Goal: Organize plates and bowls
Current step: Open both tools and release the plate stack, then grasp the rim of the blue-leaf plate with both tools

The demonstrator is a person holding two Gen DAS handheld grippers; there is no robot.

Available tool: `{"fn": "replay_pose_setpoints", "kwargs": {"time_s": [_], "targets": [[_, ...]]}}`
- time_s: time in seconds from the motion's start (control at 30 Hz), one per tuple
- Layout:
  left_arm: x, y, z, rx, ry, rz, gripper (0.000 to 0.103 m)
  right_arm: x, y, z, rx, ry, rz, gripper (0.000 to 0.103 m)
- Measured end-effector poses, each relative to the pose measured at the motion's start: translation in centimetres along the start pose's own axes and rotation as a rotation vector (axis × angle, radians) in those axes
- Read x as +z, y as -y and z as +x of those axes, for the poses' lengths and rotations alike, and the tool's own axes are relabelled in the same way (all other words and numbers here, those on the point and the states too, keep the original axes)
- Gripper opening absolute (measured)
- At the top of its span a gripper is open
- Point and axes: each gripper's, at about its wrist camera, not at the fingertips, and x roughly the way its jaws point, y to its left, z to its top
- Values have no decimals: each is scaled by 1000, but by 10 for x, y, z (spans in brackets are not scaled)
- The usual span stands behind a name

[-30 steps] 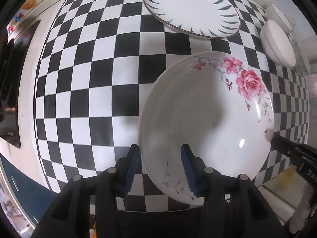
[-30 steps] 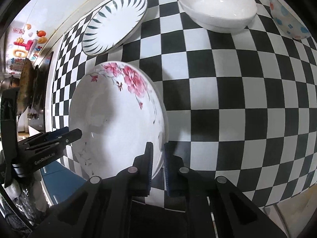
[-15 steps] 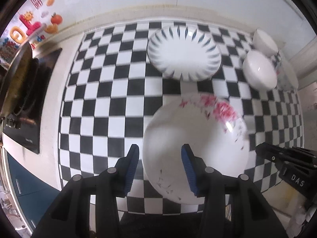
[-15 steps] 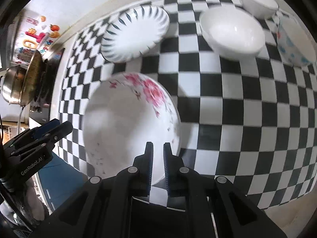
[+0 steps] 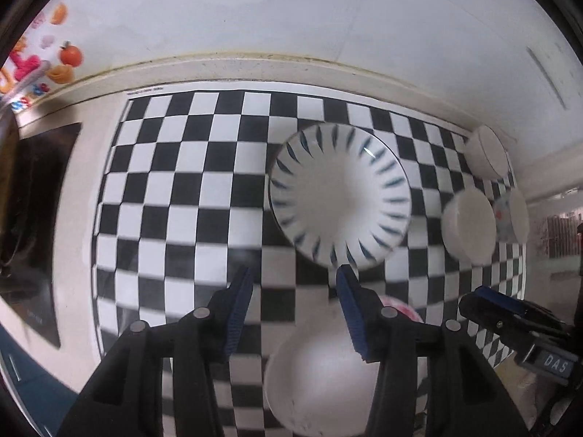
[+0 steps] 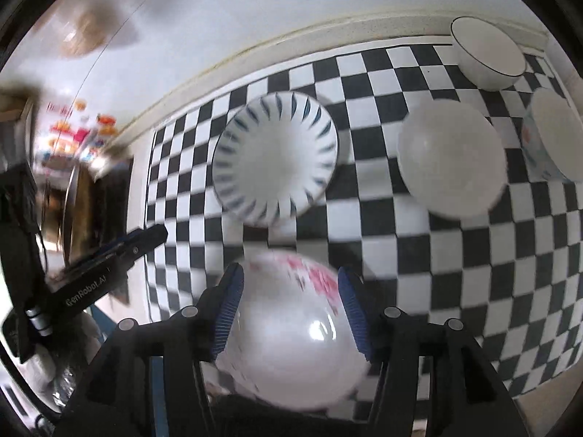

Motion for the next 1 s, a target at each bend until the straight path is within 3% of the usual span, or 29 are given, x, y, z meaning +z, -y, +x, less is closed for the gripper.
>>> {"fn": "replay_pose_setpoints", "kwargs": {"time_s": [0.17, 0.37, 0.43, 0.53, 0.63, 0.73, 1.0], "targets": [[44, -13, 43, -30, -72, 23, 45, 49, 11, 39, 34, -37, 121, 57], [79, -18, 100, -63, -173, 59, 45, 85, 23, 92, -32, -98, 179, 54], [84, -16, 113, -68, -195, 75, 44, 92, 27, 106, -60, -114, 187, 47], [89, -12, 127, -68, -210, 107, 42, 101, 32, 123, -85, -130, 206, 40], [89, -7, 137, -83, -223, 131, 30, 105, 36, 134, -106, -138, 213, 29], [85, -1, 139, -67, -210, 156, 27, 106, 36, 142, -135, -143, 204, 21], [73, 4, 132, -55, -175, 145, 28, 99, 29, 139, -139, -120, 155, 17]]}}
